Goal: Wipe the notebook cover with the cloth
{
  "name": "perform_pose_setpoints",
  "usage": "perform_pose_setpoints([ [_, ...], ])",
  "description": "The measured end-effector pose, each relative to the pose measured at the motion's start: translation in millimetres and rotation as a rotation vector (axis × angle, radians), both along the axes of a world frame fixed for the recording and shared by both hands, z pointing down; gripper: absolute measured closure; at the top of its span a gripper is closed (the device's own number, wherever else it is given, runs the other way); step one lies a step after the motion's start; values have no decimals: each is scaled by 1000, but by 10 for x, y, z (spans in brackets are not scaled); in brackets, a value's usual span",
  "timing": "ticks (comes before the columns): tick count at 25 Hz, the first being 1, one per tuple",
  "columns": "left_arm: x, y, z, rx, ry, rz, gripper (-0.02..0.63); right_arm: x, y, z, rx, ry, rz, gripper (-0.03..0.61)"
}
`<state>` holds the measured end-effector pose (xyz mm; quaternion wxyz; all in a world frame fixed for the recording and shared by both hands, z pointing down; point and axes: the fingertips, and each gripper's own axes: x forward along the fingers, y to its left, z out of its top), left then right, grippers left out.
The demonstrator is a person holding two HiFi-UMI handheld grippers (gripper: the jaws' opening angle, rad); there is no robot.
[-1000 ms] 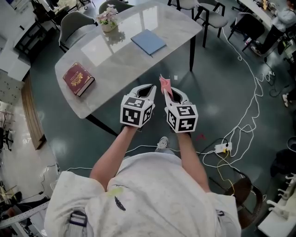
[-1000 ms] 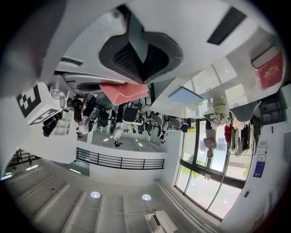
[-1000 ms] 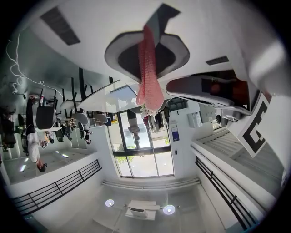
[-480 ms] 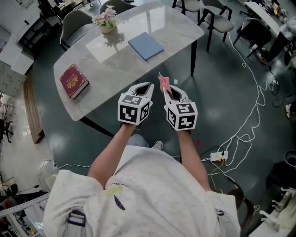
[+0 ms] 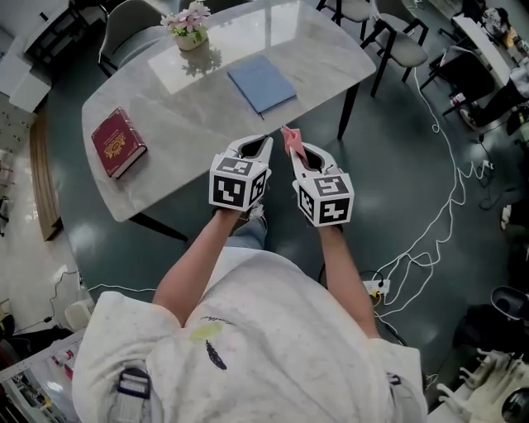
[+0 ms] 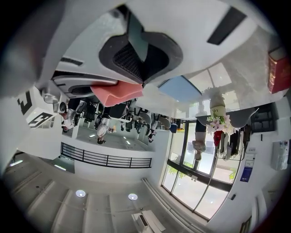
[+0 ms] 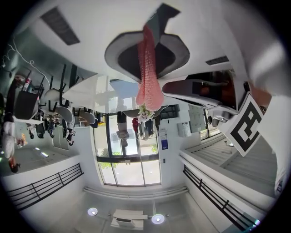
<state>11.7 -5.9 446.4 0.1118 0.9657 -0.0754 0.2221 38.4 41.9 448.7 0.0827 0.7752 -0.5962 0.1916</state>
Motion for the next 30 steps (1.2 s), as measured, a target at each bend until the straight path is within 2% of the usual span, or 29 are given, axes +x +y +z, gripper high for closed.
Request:
perform_pose_setpoints([
  [8,545,-859,125,-45,2,-60,607,510,-898,76,-89,25,-100,563],
  [17,808,-1725,418,-134,-19,-135,607,862,-1894,247,-210,60,-230,563],
  [24,945,-2078,476,-171,-9,-161,607,1013,-2431,304,-270,126,-337,563],
  [30,983,-2225,551,-184,-21,-224,607,1088,-2872,435,-310,209,-501,563],
])
